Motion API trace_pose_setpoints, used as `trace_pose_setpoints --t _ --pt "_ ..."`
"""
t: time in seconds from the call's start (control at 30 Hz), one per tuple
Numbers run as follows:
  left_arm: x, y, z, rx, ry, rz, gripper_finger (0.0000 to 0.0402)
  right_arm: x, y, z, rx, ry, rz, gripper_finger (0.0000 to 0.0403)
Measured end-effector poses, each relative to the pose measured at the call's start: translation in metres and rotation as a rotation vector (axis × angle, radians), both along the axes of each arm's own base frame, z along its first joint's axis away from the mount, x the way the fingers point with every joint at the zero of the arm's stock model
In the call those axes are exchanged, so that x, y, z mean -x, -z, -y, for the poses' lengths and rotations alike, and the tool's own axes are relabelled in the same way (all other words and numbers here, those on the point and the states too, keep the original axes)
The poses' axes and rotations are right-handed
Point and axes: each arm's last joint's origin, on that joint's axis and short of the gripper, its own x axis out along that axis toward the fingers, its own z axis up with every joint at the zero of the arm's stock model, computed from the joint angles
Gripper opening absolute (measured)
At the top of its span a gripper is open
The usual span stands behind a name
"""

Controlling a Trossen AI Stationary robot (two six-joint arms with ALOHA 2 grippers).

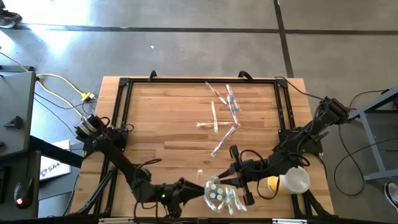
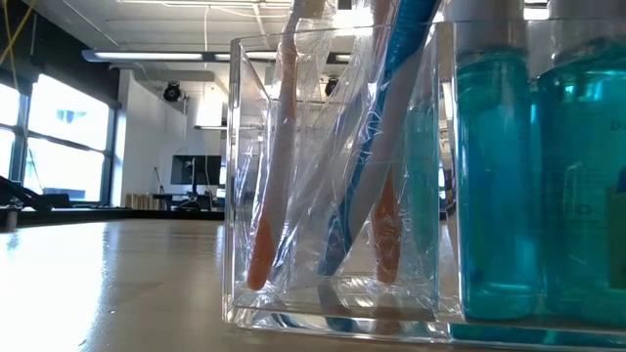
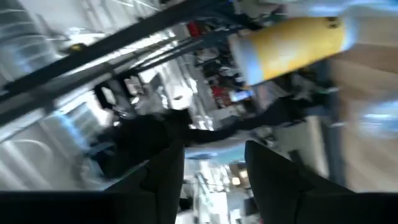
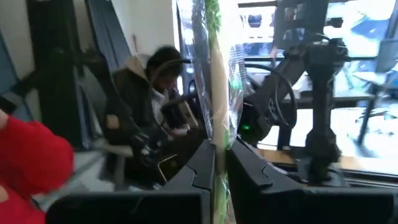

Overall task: Pick & Place toothbrushing station
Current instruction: Put the green toothbrush into the transparent organizer

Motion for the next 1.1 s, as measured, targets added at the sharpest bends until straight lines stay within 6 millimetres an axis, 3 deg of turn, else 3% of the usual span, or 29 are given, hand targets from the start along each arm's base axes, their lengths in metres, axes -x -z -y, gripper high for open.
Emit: trace_pose_setpoints --t 0.13,0.33,0.5,1.1 --pt "-0.004 -0.024 0.003 0.007 -0.004 0.033 0.0163 -0.003 -0.002 0.005 -0.077 -0.039 -0.007 0.0014" --pt "-0.019 -0.04 -0.003 -0.063 -0.044 -0.042 0.0163 -0.004 -0.004 0.005 -0.149 -0.09 -0.006 0.0014" --pt "-0.027 -0.043 -0.01 -0.127 -0.064 -0.111 0.0163 -0.004 -0.005 0.005 -0.182 -0.106 -0.005 0.0014" --pt "-0.034 -0.056 -0.016 -0.235 -0.025 -0.08 0.0163 -0.016 -0.004 0.022 -0.221 -0.088 -0.034 0.0014"
